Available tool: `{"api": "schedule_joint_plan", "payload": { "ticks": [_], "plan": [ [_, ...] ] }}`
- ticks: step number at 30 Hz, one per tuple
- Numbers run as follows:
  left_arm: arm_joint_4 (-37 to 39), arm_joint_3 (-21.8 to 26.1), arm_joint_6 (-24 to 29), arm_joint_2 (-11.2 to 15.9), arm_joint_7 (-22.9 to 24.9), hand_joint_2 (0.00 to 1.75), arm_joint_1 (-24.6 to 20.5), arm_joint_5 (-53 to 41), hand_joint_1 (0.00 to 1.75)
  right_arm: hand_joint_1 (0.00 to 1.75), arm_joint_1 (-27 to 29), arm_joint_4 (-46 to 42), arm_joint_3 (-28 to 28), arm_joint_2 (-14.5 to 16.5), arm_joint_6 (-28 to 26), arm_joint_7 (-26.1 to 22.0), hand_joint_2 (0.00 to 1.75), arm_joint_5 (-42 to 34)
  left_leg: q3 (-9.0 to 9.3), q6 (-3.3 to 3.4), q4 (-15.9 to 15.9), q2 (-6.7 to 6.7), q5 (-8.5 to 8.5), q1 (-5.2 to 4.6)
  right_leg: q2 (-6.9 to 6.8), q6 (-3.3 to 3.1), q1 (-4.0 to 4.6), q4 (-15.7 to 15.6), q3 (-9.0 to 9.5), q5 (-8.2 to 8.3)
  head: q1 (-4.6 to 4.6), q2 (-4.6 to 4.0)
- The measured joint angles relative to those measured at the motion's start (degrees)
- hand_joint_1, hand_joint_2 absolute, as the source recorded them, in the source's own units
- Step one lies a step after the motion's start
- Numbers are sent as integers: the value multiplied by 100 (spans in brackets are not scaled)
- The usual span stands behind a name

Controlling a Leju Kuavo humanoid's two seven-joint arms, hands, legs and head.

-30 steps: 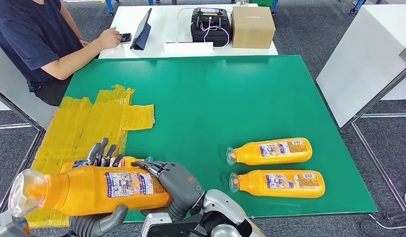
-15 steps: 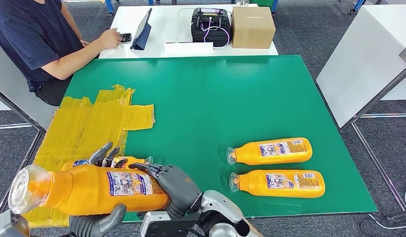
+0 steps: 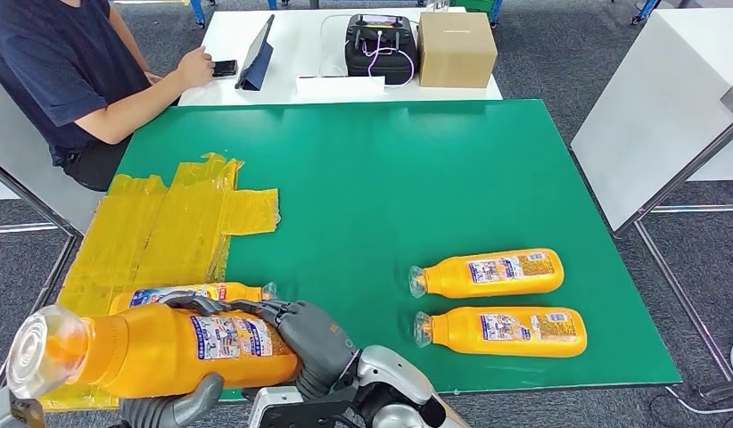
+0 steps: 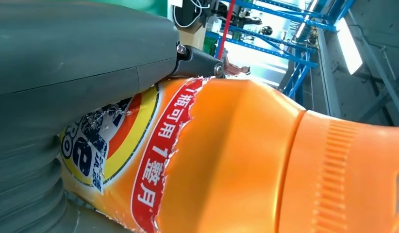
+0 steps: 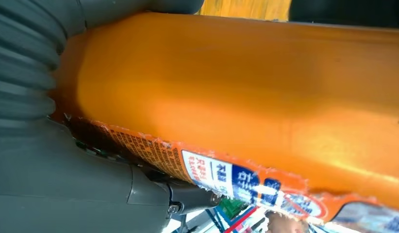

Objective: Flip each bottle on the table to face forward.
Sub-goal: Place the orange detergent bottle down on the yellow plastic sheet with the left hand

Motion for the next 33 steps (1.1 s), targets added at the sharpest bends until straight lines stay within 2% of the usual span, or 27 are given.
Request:
{"api": "schedule_joint_plan", "payload": {
  "ticks": [8,12,16,21,24,29,33],
  "plan": [
    [-44,27,210,15,-30,175,2,-716,175,0,93,-22,-66,-68,-221,125,175,337,0,0,0,1,0,-1,0,0,-1,0,0,0,1,0],
    [-50,95,423,20,-34,175,10,-1167,175,0,137,-73,-122,-129,-296,193,0,455,1,0,0,0,0,0,0,0,0,0,0,0,0,0],
    [-55,586,1063,-21,-140,175,72,-3165,175,0,409,-519,-412,-419,-534,290,0,566,1,0,0,-2,0,0,-1,0,-1,0,-1,0,1,0],
    [61,1781,1697,-192,-271,175,-39,-5942,175,0,953,-1399,-1049,-816,-543,194,0,446,0,0,0,1,-2,-2,0,0,-2,-2,-3,0,0,0],
    [295,2281,2074,-199,-209,175,-155,-7274,175,0,1154,-1785,-1321,-975,-517,147,0,325,1,0,0,1,-2,-1,0,0,-1,-2,-2,0,0,0],
    [788,2469,2709,-22,128,175,-252,-8984,175,0,1474,-2164,-1571,-1168,-543,12,0,281,3,0,0,0,-2,-1,0,0,-1,-2,-3,-1,1,0],
    [1292,2307,2840,353,487,175,-474,-9427,175,0,1634,-2352,-1656,-1291,-695,-95,0,345,3,-1,0,1,-2,0,0,-1,-1,-2,-3,0,0,0]
  ]
}}
